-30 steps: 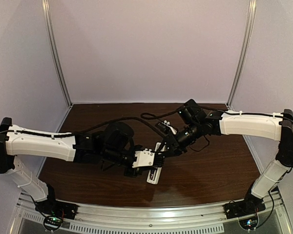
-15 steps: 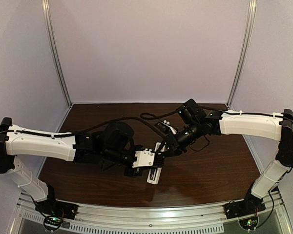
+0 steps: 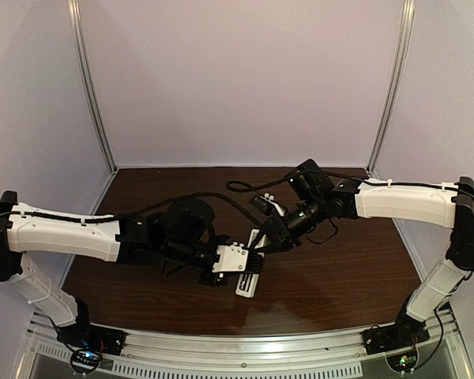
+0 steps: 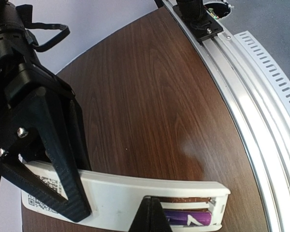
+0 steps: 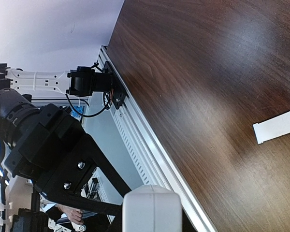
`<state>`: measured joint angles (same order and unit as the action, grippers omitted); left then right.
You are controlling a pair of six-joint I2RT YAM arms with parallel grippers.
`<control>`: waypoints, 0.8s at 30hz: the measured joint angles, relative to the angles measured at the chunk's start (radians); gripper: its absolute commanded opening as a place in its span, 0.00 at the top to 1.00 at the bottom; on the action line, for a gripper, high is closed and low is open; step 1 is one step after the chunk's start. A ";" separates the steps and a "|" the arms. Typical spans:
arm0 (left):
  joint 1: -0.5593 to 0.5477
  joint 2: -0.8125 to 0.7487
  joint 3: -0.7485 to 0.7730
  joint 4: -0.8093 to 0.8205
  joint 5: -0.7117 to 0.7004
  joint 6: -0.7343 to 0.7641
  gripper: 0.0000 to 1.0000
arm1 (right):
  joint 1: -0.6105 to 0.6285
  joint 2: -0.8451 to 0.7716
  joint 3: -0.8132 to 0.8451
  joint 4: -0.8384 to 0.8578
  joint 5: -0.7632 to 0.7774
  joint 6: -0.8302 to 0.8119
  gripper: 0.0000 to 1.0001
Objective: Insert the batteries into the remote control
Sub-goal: Load the battery into the battery compartment.
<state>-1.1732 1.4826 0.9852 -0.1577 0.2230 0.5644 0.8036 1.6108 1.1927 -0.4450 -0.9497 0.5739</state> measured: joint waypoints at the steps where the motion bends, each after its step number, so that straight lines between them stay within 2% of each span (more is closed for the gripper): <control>1: -0.001 -0.002 -0.002 0.001 -0.005 0.005 1.00 | 0.000 0.000 0.000 0.002 0.000 0.004 1.00; 6: -0.007 -0.009 -0.010 0.008 -0.028 0.014 1.00 | 0.000 0.000 0.000 0.010 -0.001 0.019 1.00; 11: -0.012 -0.013 -0.011 0.008 -0.050 0.013 0.92 | -0.002 0.000 0.000 0.013 0.001 0.024 1.00; 18: -0.020 -0.017 -0.008 -0.001 -0.088 -0.014 0.89 | -0.003 0.000 0.000 0.014 0.011 0.009 1.00; 24: -0.025 -0.035 -0.009 -0.014 -0.116 -0.053 0.77 | -0.006 0.000 0.000 0.033 0.010 -0.002 1.00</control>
<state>-1.1980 1.4471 0.9760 -0.1722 0.1074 0.5117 0.7975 1.6108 1.1923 -0.4118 -0.9394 0.5724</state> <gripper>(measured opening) 0.166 0.191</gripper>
